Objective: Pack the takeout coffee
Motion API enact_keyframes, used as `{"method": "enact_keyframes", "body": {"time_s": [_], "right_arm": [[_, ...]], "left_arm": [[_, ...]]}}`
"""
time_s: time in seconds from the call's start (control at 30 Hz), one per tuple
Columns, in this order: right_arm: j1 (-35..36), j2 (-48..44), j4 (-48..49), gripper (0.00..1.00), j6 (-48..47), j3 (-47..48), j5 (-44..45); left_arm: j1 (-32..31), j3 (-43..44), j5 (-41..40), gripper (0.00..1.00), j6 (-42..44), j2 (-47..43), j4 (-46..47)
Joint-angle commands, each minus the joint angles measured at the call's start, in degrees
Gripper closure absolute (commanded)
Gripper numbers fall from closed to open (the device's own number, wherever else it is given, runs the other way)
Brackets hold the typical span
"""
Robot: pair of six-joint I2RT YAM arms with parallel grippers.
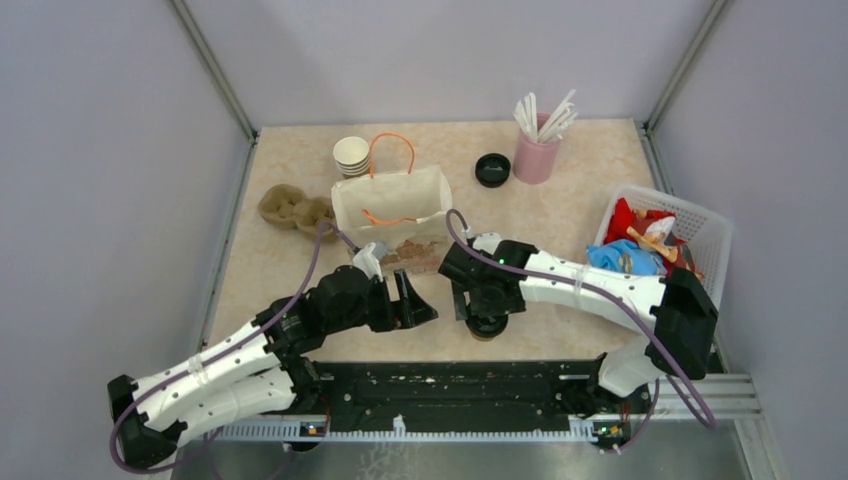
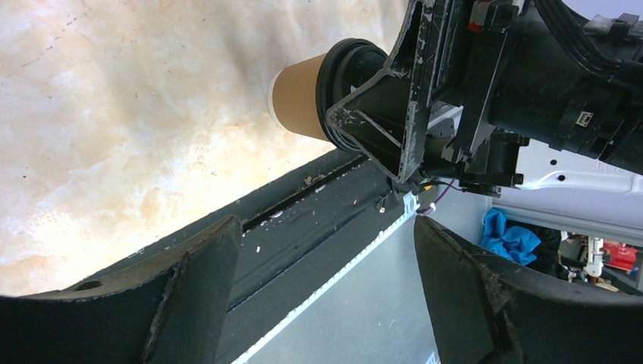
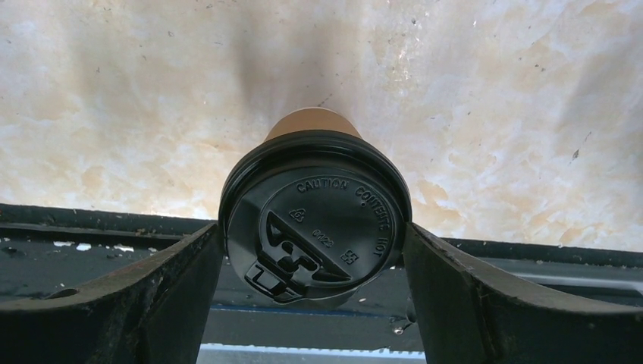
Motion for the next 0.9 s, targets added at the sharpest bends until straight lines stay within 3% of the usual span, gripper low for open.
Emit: {"method": "enact_keyframes", "body": {"time_s": [0.0,0.5,0.7,0.87], "right_arm": [[0.6,-1.7,0.5,0.16,0.3,-0.9,1.6],[0.6,-4.1,-0.1,0.24,-1.4,1.1,3.5],[0.6,-8.1,0.2,0.23,-6.7,2.1,5.4],[-0.1,-13.6,1.0,0.23,-14.1,1.3,4.9]], "left_arm": [[0.0,2.7,-0.6,0.10,1.0,-0.2,1.4],[0.0,9.3,-3.8,0.08,3.2,1.0,-3.1],[0.0,20.8,-2.0,0.05,11.0,4.2,-6.8],[0.0,35.3,10.0,0.04,19.5,9.8,-10.4]]}}
